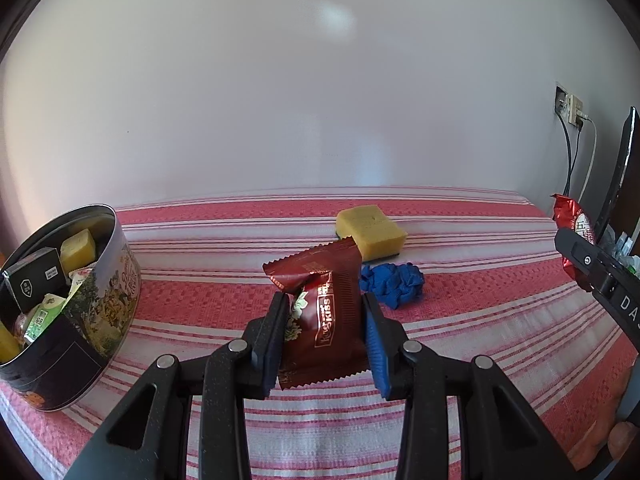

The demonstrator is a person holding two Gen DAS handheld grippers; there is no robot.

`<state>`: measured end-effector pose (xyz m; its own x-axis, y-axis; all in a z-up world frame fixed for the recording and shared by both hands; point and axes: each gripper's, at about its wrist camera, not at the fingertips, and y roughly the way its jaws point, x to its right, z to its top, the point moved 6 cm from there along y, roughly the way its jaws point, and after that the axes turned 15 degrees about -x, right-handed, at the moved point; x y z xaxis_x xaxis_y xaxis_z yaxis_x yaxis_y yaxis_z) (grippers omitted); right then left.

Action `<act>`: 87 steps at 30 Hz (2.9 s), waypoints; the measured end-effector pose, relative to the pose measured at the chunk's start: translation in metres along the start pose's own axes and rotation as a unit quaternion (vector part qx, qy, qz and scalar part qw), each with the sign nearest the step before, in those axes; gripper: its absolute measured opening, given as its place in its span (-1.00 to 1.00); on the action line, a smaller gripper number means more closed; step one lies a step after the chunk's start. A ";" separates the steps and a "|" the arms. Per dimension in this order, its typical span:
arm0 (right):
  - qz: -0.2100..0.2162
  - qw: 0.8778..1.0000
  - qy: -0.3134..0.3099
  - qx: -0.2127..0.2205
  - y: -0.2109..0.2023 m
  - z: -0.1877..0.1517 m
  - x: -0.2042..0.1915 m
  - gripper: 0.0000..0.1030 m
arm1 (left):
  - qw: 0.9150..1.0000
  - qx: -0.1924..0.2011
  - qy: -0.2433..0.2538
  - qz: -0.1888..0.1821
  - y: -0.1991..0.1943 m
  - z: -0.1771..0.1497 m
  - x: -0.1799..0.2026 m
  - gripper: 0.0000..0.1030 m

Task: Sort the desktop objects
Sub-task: 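Carry both red packets over the metal tin, then release both red packets into the tin by opening both grippers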

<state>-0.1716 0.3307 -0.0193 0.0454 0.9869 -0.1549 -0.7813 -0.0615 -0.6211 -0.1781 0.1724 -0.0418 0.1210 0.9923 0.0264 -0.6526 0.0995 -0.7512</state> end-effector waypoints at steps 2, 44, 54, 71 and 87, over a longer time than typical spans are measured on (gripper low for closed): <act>0.004 1.000 0.002 0.000 -0.002 -0.003 -0.004 -0.21 | 1.000 0.001 -0.003 0.001 -0.001 -0.001 -0.005 -0.25; 0.094 0.993 -0.066 -0.018 -0.016 -0.053 -0.162 -0.21 | 0.998 0.042 -0.046 0.013 -0.056 -0.028 -0.122 -0.25; 0.158 0.980 -0.119 -0.027 -0.015 -0.045 -0.251 -0.21 | 0.992 0.065 -0.096 0.047 -0.085 -0.019 -0.203 -0.25; 0.187 0.969 -0.142 -0.071 0.053 -0.026 -0.376 -0.17 | 0.977 -0.001 -0.167 0.132 -0.044 0.015 -0.314 -0.09; 0.207 0.974 -0.093 -0.003 0.033 -0.024 -0.352 0.59 | 0.972 0.049 -0.168 0.156 -0.057 0.005 -0.312 0.77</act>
<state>-0.1981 -0.0222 -0.0035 -0.3870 0.8870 -0.2519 -0.7051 -0.4607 -0.5391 -0.1824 -0.1421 -0.0033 -0.3357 0.9414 0.0339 -0.6881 -0.2205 -0.6913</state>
